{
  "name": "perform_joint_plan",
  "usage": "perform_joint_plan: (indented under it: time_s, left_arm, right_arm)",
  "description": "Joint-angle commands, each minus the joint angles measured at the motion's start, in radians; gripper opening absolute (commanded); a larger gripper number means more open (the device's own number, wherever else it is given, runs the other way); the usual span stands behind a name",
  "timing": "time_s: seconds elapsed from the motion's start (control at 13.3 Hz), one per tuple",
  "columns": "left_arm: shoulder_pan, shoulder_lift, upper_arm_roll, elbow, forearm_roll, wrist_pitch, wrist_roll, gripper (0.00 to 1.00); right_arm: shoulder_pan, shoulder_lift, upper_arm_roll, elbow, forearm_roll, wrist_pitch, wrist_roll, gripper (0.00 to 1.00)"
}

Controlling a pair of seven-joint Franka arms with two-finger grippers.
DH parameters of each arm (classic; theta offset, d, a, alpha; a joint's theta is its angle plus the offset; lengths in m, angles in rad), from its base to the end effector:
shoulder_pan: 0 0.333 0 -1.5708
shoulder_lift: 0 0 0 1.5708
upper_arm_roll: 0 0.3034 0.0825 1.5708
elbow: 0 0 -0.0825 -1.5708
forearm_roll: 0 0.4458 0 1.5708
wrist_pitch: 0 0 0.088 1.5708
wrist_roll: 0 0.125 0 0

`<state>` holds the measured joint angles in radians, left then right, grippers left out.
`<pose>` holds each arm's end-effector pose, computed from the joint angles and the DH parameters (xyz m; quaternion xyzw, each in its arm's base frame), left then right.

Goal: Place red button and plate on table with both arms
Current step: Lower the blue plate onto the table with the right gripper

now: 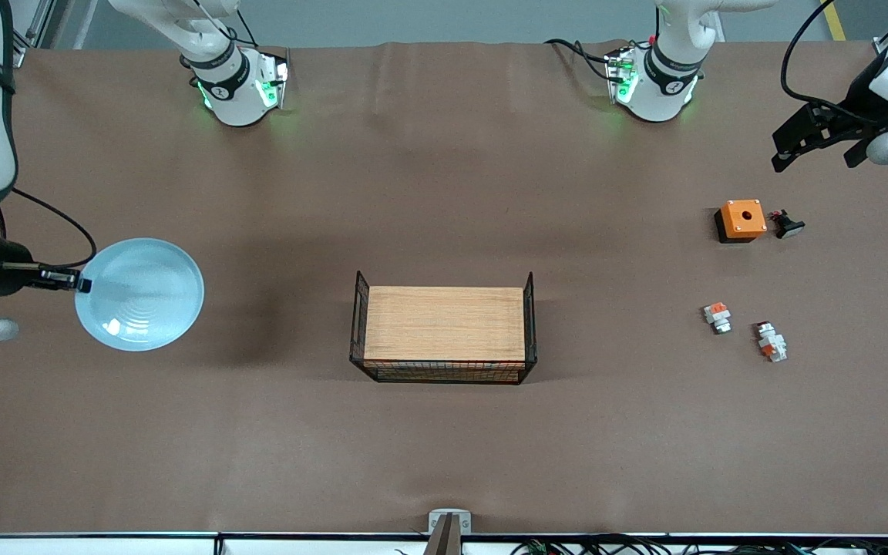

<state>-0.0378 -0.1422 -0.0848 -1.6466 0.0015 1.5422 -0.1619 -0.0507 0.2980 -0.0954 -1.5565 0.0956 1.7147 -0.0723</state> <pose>0.5662 -0.0727 0.6350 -0.9996 -0.0200 -0.0194 0.0041 0.6837 -0.0846 0.4182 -0.9960 0.0458 0.0651 0.0399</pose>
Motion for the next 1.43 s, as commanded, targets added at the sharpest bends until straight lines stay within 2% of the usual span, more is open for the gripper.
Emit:
perform_joint_plan:
  time_s: [0.0,0.38,1.13,1.35]
  left_arm:
    - [0.003,-0.013,0.002,-0.006,-0.008,-0.005,-0.011,1.00]
    - [0.001,-0.004,-0.001,0.007,-0.008,-0.005,-0.011,1.00]
    - [0.003,-0.008,0.002,0.011,-0.009,-0.005,-0.011,1.00]
    - [0.003,-0.008,0.004,0.011,-0.009,-0.005,-0.011,1.00]
  right_arm:
    - [-0.050,-0.010,0.017,-0.135,-0.005,0.144,-0.125,0.00]
    - [-0.098,0.131,0.019,-0.154,-0.005,0.282,-0.282,0.00]
    - [-0.097,0.334,0.019,-0.151,-0.020,0.362,-0.327,0.02]
    - [-0.100,0.362,0.019,-0.148,-0.019,0.405,-0.327,0.06]
